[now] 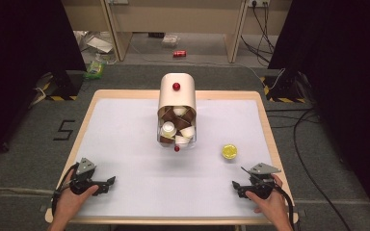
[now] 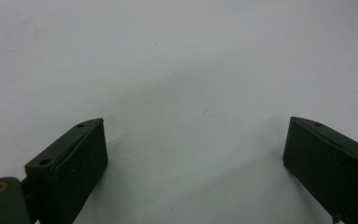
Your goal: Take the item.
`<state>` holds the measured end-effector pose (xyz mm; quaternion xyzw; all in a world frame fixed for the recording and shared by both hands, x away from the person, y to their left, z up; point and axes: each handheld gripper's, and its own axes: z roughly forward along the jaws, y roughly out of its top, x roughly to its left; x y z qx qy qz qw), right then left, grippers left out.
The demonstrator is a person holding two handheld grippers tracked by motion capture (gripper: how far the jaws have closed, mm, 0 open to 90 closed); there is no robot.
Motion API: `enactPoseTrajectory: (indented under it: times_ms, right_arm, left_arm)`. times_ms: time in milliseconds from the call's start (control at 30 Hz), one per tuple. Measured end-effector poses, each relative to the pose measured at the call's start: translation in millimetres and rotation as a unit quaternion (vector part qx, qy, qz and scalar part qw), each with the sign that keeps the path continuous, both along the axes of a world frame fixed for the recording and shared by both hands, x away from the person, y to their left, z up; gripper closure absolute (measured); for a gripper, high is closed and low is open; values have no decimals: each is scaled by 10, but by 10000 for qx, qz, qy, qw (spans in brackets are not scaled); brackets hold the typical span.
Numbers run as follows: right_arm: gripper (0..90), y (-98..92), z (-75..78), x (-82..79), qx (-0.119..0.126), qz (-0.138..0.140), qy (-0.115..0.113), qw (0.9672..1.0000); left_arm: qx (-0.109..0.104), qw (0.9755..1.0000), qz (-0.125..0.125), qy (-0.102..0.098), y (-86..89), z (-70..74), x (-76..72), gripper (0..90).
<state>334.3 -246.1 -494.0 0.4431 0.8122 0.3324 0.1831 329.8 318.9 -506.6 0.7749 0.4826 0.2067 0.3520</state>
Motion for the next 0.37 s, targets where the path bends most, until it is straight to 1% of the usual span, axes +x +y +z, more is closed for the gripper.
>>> enactPoseTrajectory:
  times_ms: [367]
  right_arm:
    - [133,-3,-7,0,11,18,-30,10000]
  left_arm:
    - [0,10000,-1,1,1,0,0,58]
